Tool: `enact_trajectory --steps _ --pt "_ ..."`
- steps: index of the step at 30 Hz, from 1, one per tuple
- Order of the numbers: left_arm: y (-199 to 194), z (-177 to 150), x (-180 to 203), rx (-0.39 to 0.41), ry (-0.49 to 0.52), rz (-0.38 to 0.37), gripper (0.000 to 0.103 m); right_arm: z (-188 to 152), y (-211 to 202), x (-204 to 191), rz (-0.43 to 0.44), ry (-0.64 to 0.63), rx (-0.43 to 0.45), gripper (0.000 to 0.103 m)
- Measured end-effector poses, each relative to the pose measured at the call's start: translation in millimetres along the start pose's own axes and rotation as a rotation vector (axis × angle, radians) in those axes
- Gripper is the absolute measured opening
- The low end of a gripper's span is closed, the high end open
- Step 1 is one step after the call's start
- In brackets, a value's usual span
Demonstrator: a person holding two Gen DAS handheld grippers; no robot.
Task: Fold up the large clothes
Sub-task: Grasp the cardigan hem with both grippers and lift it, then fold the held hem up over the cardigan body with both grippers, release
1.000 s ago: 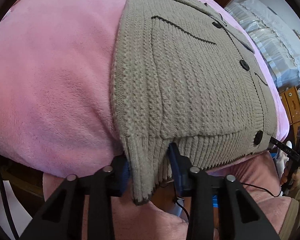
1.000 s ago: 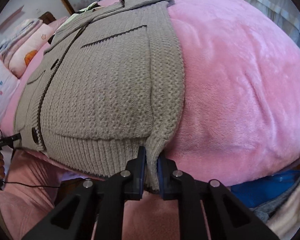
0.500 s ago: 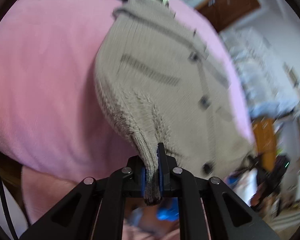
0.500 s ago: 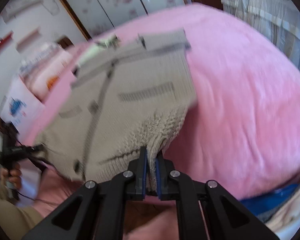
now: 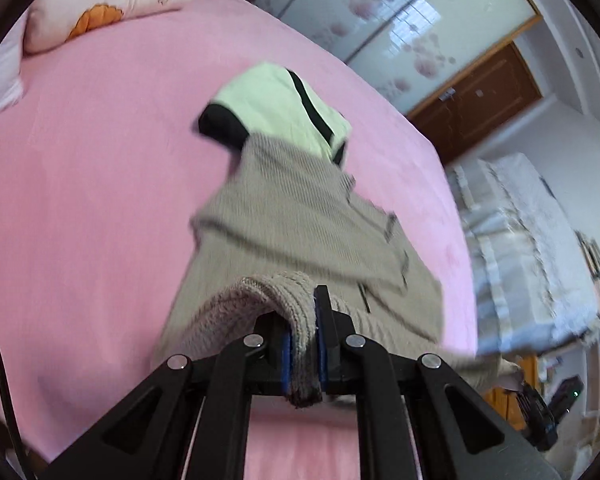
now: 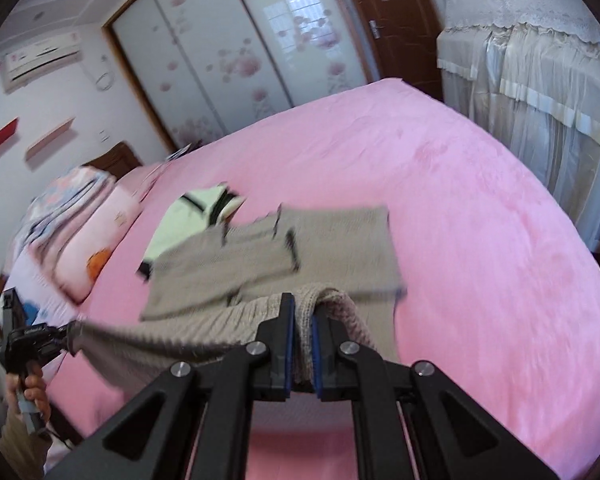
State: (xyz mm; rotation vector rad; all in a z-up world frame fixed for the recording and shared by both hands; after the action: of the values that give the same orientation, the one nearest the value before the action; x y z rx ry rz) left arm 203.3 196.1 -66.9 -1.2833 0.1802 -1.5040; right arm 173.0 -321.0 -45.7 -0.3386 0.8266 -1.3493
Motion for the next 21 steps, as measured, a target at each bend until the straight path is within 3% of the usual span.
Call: enact_trajectory --steps 5,9,11,13,16,18,21 --pt "93 43 10 -0.030 0.017 0.057 0.009 35 101 12 -0.060 0.035 -0.070 0.007" --pt "167 50 2 -0.099 0.078 0.166 0.012 26 178 24 -0.131 0.046 -0.167 0.008" --pt "193 53 -9 -0.146 0.081 0.218 0.018 18 205 36 -0.156 0.070 -0.230 0.011" --pt "207 56 -17 -0.196 0.063 0.221 0.023 13 216 48 -0.157 0.099 -0.263 0.012" --pt "209 59 -20 -0.235 0.066 0.173 0.030 15 214 60 -0.049 0.174 -0.273 0.017" --pt "204 62 -17 -0.244 0.086 0.126 0.040 21 205 69 0.021 0.222 -0.261 0.034" --pt "187 70 -8 -0.199 0.137 0.104 0.060 32 191 74 0.041 0.233 -0.212 0.051"
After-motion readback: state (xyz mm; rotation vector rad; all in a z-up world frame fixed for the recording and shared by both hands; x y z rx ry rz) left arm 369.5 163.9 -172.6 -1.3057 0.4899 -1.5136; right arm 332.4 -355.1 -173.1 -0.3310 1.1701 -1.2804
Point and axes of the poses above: each gripper's, at about its wrist camera, not at the fingertips, and y roughly the way its jaws point, x to its right, z to its top, the point moved 4 cm from there along y, roughly the way its jaws point, and after that the axes turned 2 degrees about -z, right-handed, at the moved point
